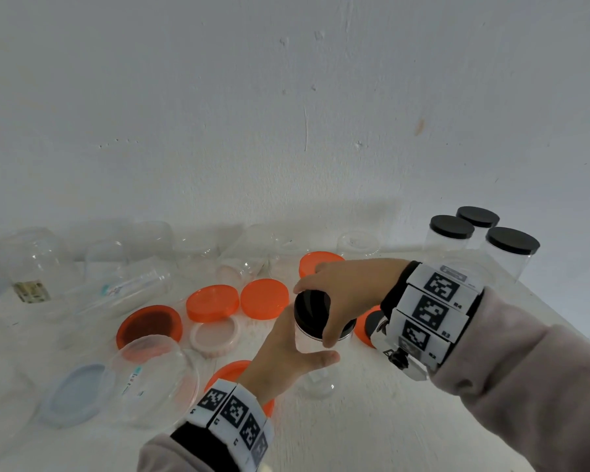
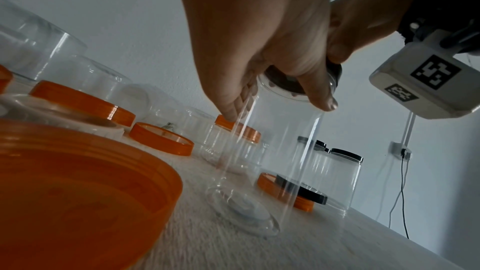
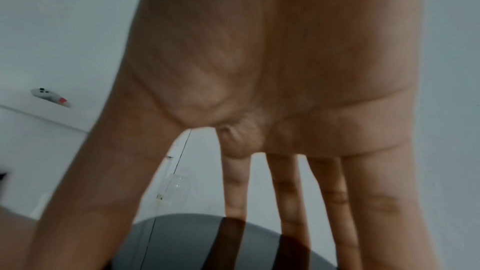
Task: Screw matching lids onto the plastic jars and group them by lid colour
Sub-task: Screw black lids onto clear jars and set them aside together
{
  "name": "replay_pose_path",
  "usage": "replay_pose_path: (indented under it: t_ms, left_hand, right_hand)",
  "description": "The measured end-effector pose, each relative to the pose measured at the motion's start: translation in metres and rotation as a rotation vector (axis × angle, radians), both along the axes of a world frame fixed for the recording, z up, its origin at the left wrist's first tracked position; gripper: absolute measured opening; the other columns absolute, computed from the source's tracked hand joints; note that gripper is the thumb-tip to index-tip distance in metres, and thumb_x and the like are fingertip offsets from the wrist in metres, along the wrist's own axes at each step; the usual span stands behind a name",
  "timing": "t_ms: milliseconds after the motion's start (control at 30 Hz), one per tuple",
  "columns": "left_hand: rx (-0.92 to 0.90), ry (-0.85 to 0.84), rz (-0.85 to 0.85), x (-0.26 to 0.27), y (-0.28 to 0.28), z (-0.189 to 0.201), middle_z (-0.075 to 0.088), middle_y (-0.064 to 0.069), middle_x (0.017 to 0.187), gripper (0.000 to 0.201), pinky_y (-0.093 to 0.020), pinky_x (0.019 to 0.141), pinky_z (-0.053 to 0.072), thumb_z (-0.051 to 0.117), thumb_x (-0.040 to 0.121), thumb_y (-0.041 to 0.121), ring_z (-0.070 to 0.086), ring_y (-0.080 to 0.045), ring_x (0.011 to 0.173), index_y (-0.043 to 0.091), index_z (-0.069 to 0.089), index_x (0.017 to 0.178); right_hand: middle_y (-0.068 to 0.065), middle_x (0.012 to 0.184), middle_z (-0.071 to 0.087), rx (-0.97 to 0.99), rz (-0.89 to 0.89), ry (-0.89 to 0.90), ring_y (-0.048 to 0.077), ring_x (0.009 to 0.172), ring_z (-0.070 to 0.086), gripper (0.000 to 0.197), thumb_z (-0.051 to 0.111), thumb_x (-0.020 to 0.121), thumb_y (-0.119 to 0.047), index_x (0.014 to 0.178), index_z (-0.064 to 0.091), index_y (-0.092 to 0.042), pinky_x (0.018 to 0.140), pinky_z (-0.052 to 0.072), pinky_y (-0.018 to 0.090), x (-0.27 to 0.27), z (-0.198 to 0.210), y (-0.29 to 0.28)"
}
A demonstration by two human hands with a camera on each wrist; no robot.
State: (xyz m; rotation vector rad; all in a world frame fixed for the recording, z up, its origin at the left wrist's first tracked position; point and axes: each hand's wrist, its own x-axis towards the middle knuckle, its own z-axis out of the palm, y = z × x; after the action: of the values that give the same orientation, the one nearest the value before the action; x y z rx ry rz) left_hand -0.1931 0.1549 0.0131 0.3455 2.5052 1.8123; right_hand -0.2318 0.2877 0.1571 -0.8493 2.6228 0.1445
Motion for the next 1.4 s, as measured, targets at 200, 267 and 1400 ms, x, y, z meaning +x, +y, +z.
replay_pose_path:
  t_ms: [200, 267, 1400]
  left_hand:
    - [-0.016, 0.019, 0.028, 0.001, 0.001, -0.003, 0.049, 0.023, 0.13, 0.084, -0.012, 0.091, 0.038, 0.085, 0.066, 0.04, 0.045, 0.007, 0.12, 0.048, 0.03, 0.129]
    - [-0.016, 0.025, 0.028, 0.001, 0.001, -0.003, 0.049, 0.025, 0.13, 0.084, -0.011, 0.09, 0.038, 0.085, 0.067, 0.04, 0.043, 0.008, 0.121, 0.047, 0.03, 0.13]
    - [-0.01, 0.013, 0.029, 0.003, 0.001, 0.0, 0.051, 0.024, 0.124, 0.073, 0.0, 0.083, 0.038, 0.085, 0.067, 0.037, 0.045, 0.015, 0.113, 0.054, 0.035, 0.116]
  right_hand:
    - [-0.007, 0.091, 0.055, -0.078, -0.02, 0.133, 0.008, 0.077, 0.052, 0.058, 0.072, 0.068, -0.062, 0.107, 0.055, -0.023, 0.059, 0.043, 0.023, 0.0, -0.01, -0.001]
    - [-0.006, 0.082, 0.054, -0.098, -0.039, 0.166, 0.007, 0.068, 0.05, 0.055, 0.069, 0.069, -0.065, 0.096, 0.054, -0.019, 0.054, 0.038, 0.022, 0.001, -0.014, -0.002]
    - [-0.009, 0.09, 0.054, -0.04, 0.025, 0.102, 0.005, 0.076, 0.052, 0.062, 0.077, 0.062, -0.059, 0.109, 0.054, -0.025, 0.055, 0.039, 0.022, -0.002, -0.008, 0.002]
